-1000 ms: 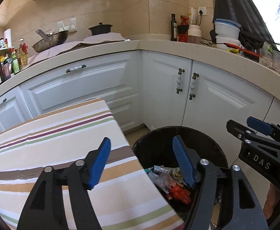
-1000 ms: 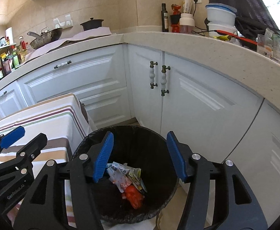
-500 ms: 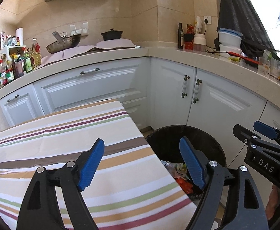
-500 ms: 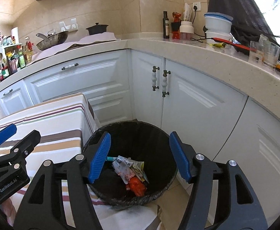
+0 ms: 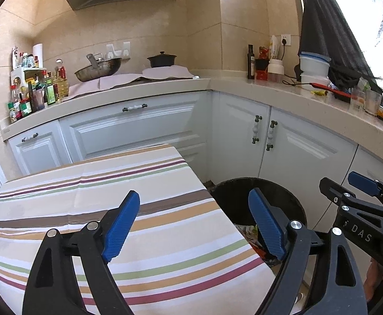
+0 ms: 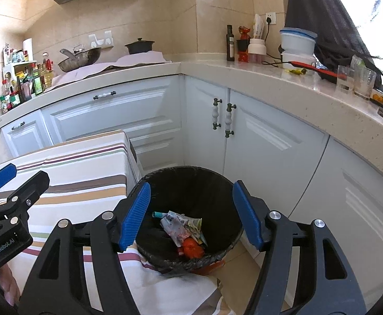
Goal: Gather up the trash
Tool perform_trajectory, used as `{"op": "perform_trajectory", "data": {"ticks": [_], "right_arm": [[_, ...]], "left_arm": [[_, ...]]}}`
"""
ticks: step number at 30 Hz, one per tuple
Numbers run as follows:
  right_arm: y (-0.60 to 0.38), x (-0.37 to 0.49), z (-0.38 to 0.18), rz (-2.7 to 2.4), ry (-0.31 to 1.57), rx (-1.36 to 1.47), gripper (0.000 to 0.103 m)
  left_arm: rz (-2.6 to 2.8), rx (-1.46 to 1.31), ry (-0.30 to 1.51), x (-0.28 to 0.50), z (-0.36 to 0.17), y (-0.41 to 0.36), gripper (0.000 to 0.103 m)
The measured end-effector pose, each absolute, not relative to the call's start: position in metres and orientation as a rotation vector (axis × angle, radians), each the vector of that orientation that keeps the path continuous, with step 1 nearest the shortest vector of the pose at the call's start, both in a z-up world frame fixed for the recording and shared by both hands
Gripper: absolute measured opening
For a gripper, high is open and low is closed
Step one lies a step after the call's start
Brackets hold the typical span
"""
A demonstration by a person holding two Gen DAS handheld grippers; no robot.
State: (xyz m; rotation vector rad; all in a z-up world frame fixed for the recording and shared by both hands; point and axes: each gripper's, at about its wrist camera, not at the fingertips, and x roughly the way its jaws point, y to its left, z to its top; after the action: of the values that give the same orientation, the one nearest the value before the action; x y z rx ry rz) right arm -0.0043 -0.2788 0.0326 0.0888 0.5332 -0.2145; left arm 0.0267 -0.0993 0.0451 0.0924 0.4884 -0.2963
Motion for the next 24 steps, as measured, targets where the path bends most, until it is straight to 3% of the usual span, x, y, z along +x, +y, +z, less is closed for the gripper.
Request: {"op": "perform_trajectory", "data": {"ticks": [4, 24], "right_arm": [[-0.277, -0.009, 0.036, -0.22, 0.521, 0.087, 0.069], [-0.274, -0.016, 0.04, -0.223, 0.51, 0.082, 0.07]], "left_arm": [[-0.291, 0.091, 0.482, 0.022, 0.048, -0.095, 0.083], [-0.285, 0.077, 0.475, 0.018, 0.051, -0.089, 0.084]]}}
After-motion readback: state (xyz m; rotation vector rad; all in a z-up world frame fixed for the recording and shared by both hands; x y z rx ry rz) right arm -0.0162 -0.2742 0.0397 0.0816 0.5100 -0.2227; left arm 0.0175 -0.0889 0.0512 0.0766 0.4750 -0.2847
